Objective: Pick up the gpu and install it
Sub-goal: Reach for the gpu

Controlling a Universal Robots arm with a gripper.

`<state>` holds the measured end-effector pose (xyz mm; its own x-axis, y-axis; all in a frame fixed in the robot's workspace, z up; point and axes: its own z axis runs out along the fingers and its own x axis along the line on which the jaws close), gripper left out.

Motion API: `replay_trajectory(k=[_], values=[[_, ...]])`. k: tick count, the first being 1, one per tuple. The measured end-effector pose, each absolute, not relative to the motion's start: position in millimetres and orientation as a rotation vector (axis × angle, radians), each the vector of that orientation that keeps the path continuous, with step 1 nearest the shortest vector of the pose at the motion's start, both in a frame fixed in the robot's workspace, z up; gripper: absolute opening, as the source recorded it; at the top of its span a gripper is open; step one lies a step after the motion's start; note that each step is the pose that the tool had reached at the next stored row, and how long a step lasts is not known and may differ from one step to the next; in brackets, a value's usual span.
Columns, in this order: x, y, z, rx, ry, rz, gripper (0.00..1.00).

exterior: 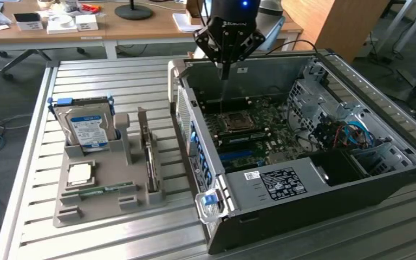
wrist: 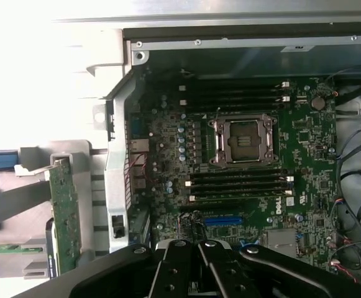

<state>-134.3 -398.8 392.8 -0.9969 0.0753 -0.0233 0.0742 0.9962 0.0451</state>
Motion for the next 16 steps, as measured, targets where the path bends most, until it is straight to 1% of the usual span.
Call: replay_trajectory(k=[16], values=[[-151, -399, 392, 0.117, 3.114, 0.069, 0.11]])
